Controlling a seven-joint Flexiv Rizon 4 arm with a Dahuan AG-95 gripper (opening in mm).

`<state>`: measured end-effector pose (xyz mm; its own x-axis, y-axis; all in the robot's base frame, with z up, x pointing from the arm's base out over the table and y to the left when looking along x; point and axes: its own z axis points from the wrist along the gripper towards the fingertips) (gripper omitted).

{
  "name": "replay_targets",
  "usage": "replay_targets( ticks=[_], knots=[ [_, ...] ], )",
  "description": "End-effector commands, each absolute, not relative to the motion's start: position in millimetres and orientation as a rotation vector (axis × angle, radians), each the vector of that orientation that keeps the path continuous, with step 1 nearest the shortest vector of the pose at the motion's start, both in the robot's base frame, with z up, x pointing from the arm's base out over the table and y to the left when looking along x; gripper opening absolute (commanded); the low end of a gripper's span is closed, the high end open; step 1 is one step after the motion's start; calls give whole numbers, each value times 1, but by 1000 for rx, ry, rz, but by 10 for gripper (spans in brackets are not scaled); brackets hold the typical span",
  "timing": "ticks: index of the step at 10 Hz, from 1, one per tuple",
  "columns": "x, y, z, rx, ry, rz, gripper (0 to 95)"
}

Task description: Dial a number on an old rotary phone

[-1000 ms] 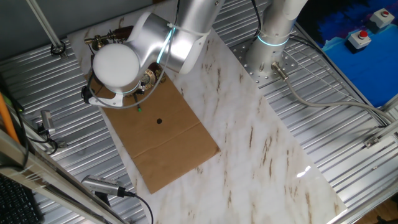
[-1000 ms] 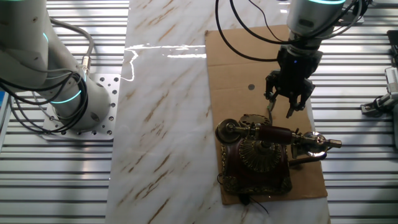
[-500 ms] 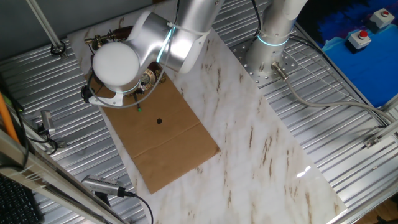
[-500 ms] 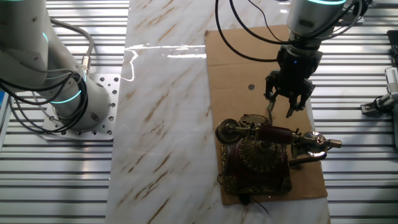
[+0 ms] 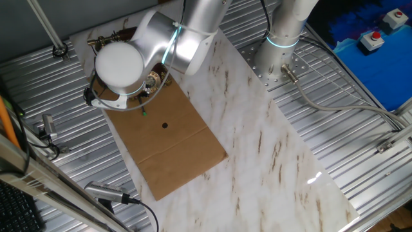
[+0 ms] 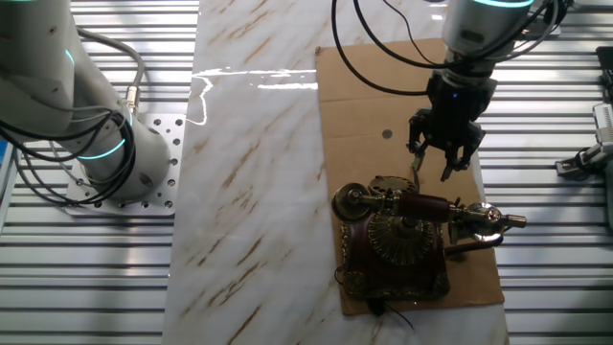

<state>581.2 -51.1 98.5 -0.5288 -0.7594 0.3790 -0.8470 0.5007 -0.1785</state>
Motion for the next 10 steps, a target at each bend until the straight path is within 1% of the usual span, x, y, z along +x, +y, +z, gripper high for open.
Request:
replay_targets(
  ticks=[1,7,10],
  knots=[
    [581,-51,100,1370,-2511,483,380],
    [577,-48,115,1397,-2576,351,380],
    [576,-47,117,1434,-2593,277,380]
  ],
)
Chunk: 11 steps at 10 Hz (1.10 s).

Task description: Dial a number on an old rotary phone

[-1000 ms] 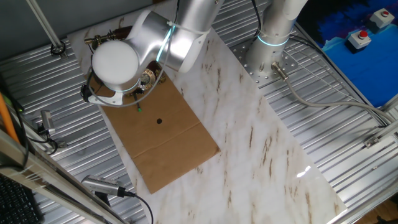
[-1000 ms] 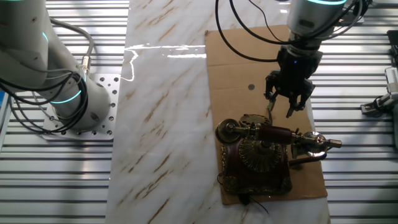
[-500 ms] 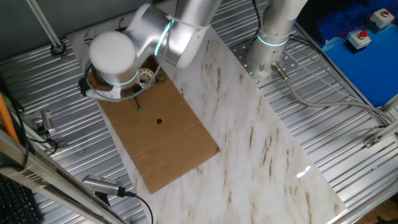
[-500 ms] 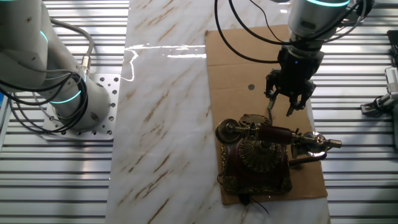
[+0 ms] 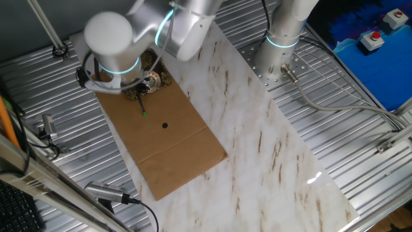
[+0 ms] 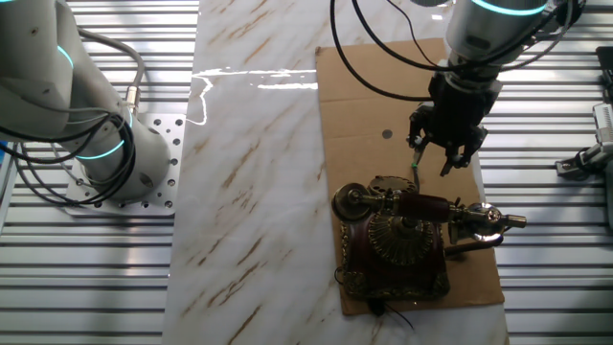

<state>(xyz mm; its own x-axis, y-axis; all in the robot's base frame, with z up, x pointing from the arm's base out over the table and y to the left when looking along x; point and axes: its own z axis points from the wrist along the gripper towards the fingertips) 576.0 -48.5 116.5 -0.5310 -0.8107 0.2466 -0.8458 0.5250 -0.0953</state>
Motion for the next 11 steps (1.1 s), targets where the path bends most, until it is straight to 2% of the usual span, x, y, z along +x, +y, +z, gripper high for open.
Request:
replay_targets(
  ticks=[1,11],
  knots=[
    [576,-47,117,1439,-2595,268,380],
    [575,-46,118,1476,-2572,256,380]
  ],
)
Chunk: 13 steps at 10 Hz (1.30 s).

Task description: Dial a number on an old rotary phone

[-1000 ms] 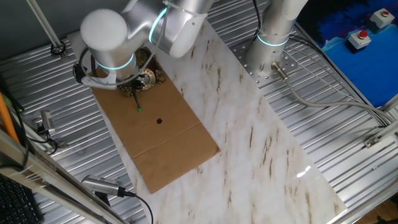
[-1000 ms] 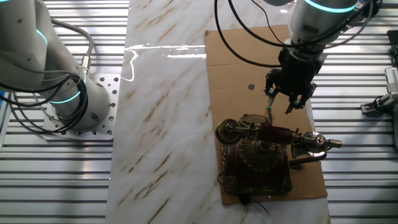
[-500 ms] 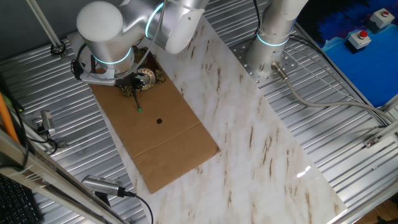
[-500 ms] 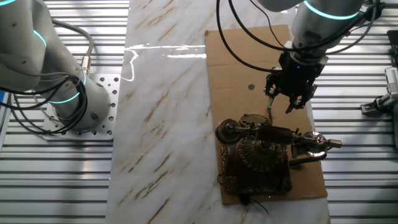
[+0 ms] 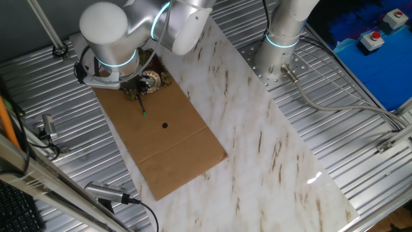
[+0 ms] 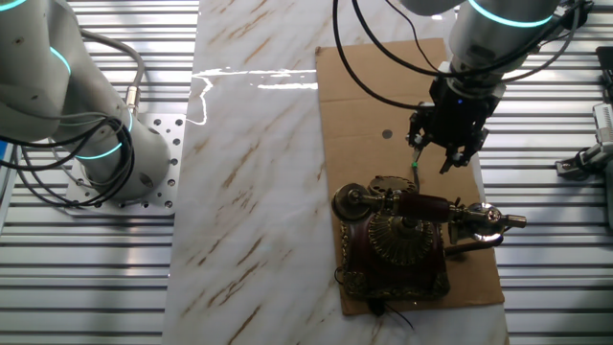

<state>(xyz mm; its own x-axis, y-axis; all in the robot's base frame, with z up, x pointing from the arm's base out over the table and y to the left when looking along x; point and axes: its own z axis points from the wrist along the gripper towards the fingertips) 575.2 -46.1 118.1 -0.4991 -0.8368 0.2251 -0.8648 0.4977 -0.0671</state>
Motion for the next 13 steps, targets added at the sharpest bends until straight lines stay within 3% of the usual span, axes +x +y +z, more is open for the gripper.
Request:
replay_targets(
  ticks=[1,13],
  knots=[
    [575,-46,118,1480,-2570,256,380],
    [575,-46,118,1461,-2576,267,380]
  ],
)
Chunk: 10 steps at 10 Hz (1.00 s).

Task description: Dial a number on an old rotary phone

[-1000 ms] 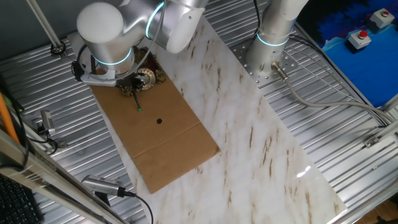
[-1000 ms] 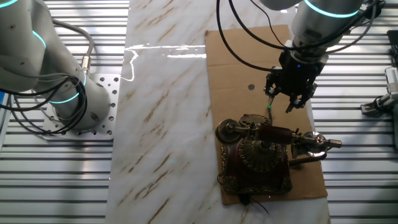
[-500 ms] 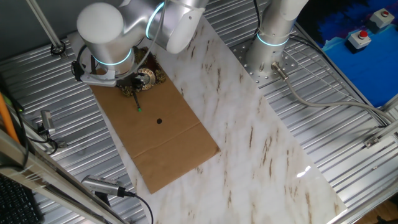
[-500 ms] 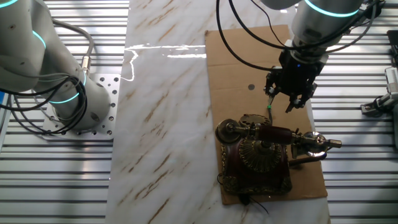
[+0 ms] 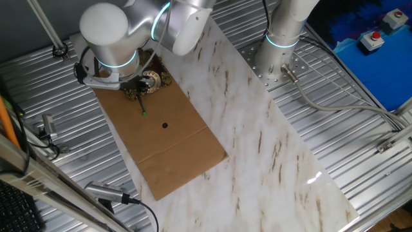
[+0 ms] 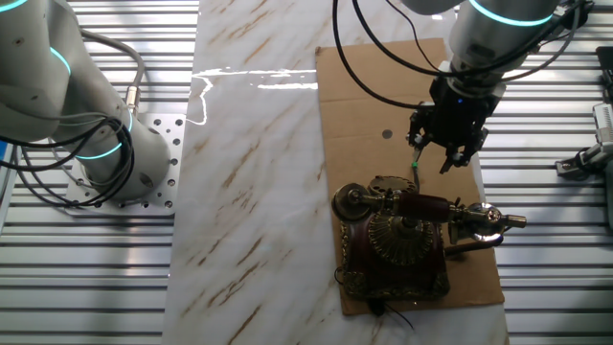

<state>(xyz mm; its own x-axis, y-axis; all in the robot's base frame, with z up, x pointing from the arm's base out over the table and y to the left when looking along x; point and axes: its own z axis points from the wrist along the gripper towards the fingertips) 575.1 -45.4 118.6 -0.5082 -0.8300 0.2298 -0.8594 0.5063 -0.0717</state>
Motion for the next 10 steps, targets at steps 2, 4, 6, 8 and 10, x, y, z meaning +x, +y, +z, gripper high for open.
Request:
replay_targets(
  ticks=[2,4,6,8,10],
  knots=[
    [575,-46,119,1463,-2572,271,380],
    [575,-46,119,1449,-2574,285,380],
    [575,-46,119,1446,-2576,286,380],
    [575,-46,119,1454,-2565,296,380],
    [575,-46,119,1470,-2553,296,380]
  ],
)
